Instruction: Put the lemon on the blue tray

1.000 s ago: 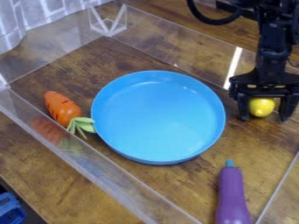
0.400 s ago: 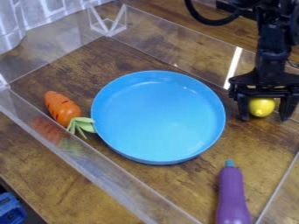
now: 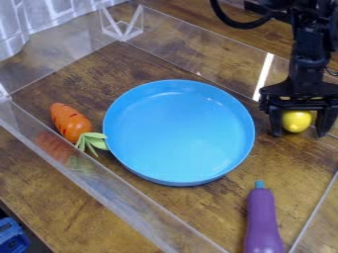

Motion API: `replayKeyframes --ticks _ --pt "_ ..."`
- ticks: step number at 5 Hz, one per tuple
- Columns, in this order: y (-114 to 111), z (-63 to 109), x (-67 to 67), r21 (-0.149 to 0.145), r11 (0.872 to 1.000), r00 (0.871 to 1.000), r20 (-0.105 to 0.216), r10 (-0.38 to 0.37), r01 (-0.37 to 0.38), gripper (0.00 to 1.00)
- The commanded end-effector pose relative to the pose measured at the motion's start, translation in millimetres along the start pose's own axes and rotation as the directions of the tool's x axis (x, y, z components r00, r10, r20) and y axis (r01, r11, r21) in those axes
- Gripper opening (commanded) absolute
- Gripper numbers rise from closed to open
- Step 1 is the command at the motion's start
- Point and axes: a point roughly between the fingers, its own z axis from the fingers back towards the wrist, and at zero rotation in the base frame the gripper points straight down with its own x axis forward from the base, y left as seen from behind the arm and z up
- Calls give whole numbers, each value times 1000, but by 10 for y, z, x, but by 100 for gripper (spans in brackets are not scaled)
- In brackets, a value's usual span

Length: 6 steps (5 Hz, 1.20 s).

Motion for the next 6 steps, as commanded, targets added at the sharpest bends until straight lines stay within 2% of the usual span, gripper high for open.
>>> replayKeyframes --ticks 1,2,5,6 --pt "-188 -169 -175 12 1000 1000 -10 9 -9 100" --pt "-169 -202 -193 17 1000 1000 -12 -6 6 100" --pt "-386 -320 -352 7 997 997 -12 -74 74 100" --pt "-298 -339 -304 4 993 992 -17 -122 122 0"
